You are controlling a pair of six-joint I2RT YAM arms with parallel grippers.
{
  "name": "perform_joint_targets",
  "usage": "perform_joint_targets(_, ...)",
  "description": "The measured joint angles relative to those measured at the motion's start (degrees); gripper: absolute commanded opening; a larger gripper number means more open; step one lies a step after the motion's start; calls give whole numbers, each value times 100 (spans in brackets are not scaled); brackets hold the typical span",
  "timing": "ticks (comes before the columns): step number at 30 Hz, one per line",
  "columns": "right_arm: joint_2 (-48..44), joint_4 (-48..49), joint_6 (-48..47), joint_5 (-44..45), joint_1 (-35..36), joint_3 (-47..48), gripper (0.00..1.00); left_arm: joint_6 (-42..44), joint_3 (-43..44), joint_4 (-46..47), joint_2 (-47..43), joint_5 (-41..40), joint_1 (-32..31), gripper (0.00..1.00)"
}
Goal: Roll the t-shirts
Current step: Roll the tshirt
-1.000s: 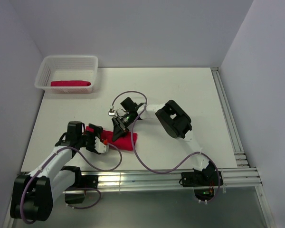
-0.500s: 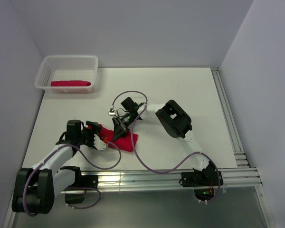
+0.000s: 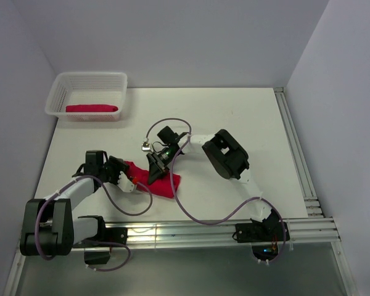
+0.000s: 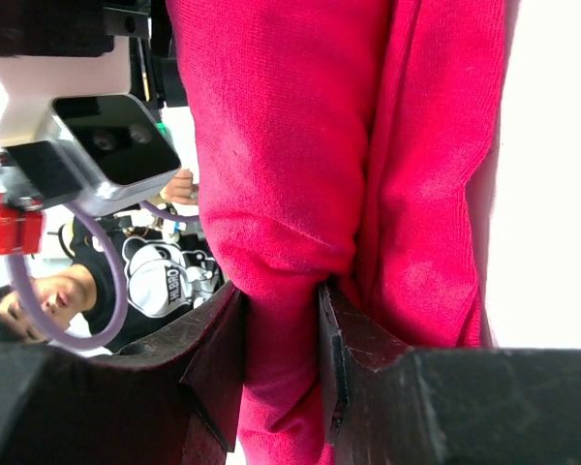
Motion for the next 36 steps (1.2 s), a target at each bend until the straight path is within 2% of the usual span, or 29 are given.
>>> perform_joint_targets(3,33,-92,-42,-2,0,59,0,280,52,-170,66,-33,0,51)
perform_joint_targets(4,46,-114,-55,-4,0,74,3,369,96,-260,98,-37,0,47)
perform_joint_targets(6,79,-157,-59,-31,0,114,16,520,160,-409,162,-72,2,41)
perform_joint_targets(7,81,-175,-63,-35,-2,120,21,590,197,-485,190,-98,2,33)
perform_joint_targets(8,81,-188,-79,-31,-2,125,29,632,227,-579,227,-140,2,30)
perform_joint_targets(10,81,-201,-103,-22,-9,127,33,732,271,-697,269,-179,4,24)
perform_joint_targets(11,81,-205,-114,-22,-20,127,39,756,302,-769,286,-201,4,24)
perform_joint_targets(12,70,-205,-125,-13,-42,125,41,778,337,-833,302,-219,4,22)
perform_joint_targets(13,55,-199,-127,4,-48,111,43,780,369,-883,323,-225,4,16)
perform_joint_targets(17,-232,-127,-173,212,-149,-179,48,807,468,-1062,385,-249,4,12)
perform_joint_targets(18,-337,-116,-181,304,-201,-271,49,824,501,-1110,404,-247,4,5)
perform_joint_targets(20,-557,-74,-208,466,-337,-485,50,828,568,-1193,459,-245,4,0)
perform_joint_targets(28,-1663,98,-249,1366,-901,-1624,54,841,1141,-1853,863,-267,4,0)
perform_joint_targets(33,-2736,542,-136,2124,-866,-2660,61,848,1231,-2002,922,-299,4,0)
perform_joint_targets(36,-3560,857,-52,2747,-787,-3298,69,870,1281,-2063,964,-310,4,0)
